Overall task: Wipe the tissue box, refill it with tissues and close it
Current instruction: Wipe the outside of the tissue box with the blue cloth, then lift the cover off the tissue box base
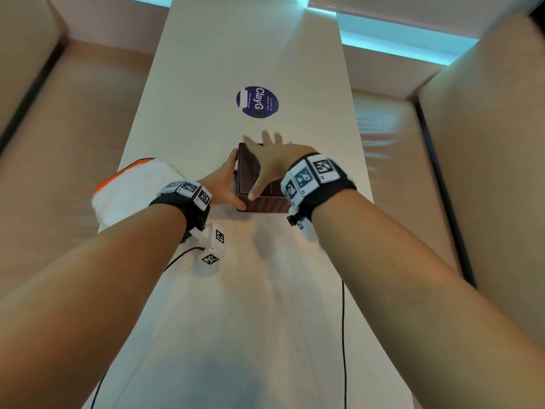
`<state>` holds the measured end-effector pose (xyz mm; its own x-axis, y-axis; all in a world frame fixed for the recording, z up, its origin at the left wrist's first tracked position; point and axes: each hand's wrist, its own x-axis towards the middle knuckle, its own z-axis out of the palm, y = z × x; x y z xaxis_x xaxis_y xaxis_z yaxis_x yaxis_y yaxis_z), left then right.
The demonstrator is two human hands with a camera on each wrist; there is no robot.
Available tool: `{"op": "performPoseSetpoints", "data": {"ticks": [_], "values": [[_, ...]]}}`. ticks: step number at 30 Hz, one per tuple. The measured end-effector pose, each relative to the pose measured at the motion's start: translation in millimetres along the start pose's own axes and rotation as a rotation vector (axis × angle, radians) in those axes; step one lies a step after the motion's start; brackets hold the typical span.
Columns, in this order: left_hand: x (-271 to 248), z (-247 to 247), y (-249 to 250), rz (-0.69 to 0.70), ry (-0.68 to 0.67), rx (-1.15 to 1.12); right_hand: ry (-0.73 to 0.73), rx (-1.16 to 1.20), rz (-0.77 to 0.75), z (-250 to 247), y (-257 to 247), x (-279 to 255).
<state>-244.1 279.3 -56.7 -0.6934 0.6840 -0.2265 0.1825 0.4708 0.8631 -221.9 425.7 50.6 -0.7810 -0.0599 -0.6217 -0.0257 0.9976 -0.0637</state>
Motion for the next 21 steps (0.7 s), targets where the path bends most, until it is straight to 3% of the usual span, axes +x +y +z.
{"op": "performPoseSetpoints", "data": {"ticks": [4,11,17,21], "values": [[1.7,-1.2,-4.9,-0.029,0.011,0.059,0.066,-0.159,-0.034,15.4,-17.4,16.5],[1.8,-0.1,-1.9,-0.060,0.000,0.065,0.048,-0.154,-0.054,5.5,-18.7,11.7],[5.2,1.4,2.2,-0.115,0.007,0.101,0.141,0.034,-0.121,-11.7,-16.5,-0.1],[2.2,-0.7,7.3,-0.177,-0.004,0.193,0.249,0.336,-0.209,-16.3,-5.9,-22.8]]}}
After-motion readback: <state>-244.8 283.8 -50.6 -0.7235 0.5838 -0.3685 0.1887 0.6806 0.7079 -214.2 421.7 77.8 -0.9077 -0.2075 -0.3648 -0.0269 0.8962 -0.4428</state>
